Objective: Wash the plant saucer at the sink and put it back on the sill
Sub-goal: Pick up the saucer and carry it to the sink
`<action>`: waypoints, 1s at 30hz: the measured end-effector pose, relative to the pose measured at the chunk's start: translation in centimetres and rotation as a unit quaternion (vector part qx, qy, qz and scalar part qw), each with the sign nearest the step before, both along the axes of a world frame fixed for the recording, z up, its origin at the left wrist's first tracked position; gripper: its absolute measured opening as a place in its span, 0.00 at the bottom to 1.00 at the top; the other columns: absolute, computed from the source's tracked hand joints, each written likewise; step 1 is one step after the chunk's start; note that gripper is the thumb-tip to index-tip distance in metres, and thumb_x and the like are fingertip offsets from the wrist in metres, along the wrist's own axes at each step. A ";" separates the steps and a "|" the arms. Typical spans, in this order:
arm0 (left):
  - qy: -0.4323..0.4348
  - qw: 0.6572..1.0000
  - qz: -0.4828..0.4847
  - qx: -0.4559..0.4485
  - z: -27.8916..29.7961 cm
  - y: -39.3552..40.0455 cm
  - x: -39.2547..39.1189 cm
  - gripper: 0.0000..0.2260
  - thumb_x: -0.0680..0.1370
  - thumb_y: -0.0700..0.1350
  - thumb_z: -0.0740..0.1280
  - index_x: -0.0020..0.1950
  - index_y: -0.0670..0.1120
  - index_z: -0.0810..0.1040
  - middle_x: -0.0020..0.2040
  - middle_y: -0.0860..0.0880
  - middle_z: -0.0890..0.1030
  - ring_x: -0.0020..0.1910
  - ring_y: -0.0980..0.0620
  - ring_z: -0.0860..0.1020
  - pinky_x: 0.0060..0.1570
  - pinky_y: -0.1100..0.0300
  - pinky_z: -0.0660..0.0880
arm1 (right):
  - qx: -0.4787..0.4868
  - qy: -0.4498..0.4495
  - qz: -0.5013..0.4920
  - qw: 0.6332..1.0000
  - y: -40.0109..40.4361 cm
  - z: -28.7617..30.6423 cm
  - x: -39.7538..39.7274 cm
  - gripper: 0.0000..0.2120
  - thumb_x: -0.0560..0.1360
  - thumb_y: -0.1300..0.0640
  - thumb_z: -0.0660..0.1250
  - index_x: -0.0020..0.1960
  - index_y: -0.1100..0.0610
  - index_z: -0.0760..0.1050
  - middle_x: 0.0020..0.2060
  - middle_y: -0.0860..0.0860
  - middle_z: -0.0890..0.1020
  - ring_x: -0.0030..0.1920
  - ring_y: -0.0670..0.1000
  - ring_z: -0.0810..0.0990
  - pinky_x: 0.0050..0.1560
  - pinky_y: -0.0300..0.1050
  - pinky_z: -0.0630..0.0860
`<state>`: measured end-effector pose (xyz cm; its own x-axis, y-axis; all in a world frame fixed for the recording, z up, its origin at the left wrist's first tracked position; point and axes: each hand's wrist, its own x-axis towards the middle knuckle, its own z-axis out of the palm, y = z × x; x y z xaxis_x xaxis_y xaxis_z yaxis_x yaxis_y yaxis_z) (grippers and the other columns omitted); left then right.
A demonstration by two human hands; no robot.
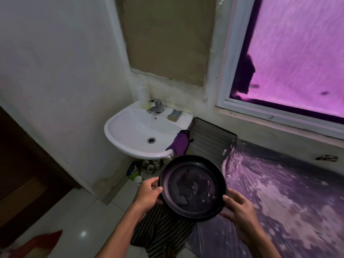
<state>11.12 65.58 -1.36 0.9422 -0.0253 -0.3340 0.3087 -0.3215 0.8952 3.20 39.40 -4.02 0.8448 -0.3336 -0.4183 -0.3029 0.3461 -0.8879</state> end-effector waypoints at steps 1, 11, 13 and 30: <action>0.004 1.000 0.002 0.004 -0.2 0.8 1.7 0.15 0.79 0.34 0.64 0.62 0.48 0.78 0.45 0.50 0.77 0.44 0.50 0.81 0.37 0.55 0.82 | 0.002 -0.001 -0.001 1.000 0.9 -0.2 1.5 0.13 0.77 0.67 0.65 0.61 0.61 0.75 0.52 0.60 0.83 0.46 0.55 0.82 0.36 0.48 0.79; 0.009 0.999 0.009 0.030 0.4 8.0 18.7 0.14 0.77 0.30 0.62 0.59 0.43 0.78 0.40 0.46 0.76 0.39 0.48 0.77 0.42 0.51 0.81 | 0.005 0.013 -0.040 0.999 9.4 -2.0 17.0 0.13 0.76 0.68 0.65 0.60 0.62 0.76 0.51 0.63 0.81 0.45 0.56 0.83 0.31 0.46 0.80; 0.014 1.000 0.008 0.021 0.4 9.1 21.2 0.14 0.77 0.30 0.62 0.58 0.42 0.78 0.42 0.45 0.76 0.39 0.46 0.78 0.38 0.54 0.79 | -0.004 0.007 -0.046 0.999 10.5 -1.8 19.4 0.12 0.77 0.68 0.65 0.59 0.61 0.77 0.49 0.62 0.82 0.42 0.55 0.85 0.32 0.46 0.80; -0.046 0.993 -0.109 -0.001 -1.1 16.3 43.5 0.13 0.77 0.34 0.66 0.57 0.48 0.75 0.48 0.43 0.79 0.45 0.46 0.82 0.36 0.60 0.82 | -0.124 -0.001 -0.158 0.980 19.8 -1.7 38.4 0.11 0.76 0.70 0.65 0.54 0.58 0.77 0.40 0.57 0.81 0.38 0.51 0.84 0.31 0.42 0.81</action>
